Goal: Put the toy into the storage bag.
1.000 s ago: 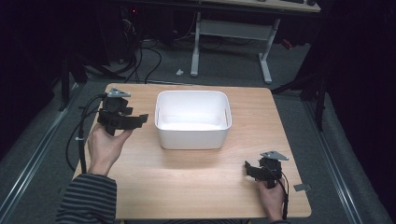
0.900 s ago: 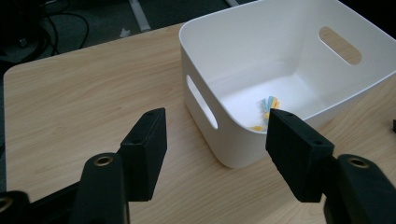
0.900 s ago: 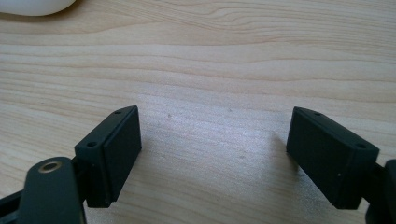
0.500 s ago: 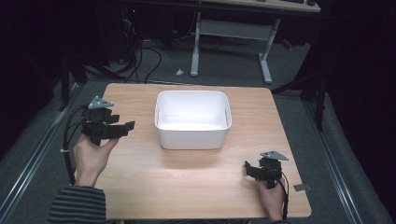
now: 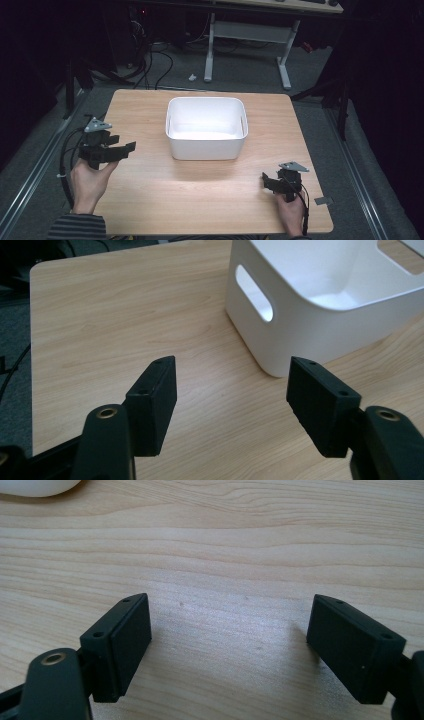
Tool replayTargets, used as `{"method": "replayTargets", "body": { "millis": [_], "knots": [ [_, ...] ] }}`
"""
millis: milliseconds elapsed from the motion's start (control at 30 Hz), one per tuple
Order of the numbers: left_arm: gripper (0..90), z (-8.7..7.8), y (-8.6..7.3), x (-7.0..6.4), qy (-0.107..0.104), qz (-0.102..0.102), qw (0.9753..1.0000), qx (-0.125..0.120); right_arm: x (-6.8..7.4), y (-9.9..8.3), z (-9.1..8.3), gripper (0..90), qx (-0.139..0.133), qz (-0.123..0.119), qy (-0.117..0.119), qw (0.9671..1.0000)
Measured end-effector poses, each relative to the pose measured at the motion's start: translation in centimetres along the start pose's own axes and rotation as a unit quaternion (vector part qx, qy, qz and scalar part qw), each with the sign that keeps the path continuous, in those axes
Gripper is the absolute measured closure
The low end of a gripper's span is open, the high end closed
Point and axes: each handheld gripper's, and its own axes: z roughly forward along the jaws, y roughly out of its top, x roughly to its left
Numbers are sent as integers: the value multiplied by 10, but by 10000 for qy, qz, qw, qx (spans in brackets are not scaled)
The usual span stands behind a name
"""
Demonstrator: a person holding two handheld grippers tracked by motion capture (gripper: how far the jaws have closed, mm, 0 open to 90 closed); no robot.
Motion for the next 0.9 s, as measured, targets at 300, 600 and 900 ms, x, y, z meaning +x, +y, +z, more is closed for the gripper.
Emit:
{"method": "replayTargets", "body": {
  "millis": [300, 600, 900],
  "knots": [
    [368, 9, -15, 2, -62, -95, 9999, 74, 0, 0, 0, 179, 0, 0, 0, 10000],
    [363, 22, -31, 0, -113, -121, 9997, 173, 0, 0, 0, 179, 0, 2, 0, 10000],
    [360, 37, -50, -1, -174, -241, 9993, 246, 0, 0, 0, 179, -9, 1, 3, 10000]
  ]
}}
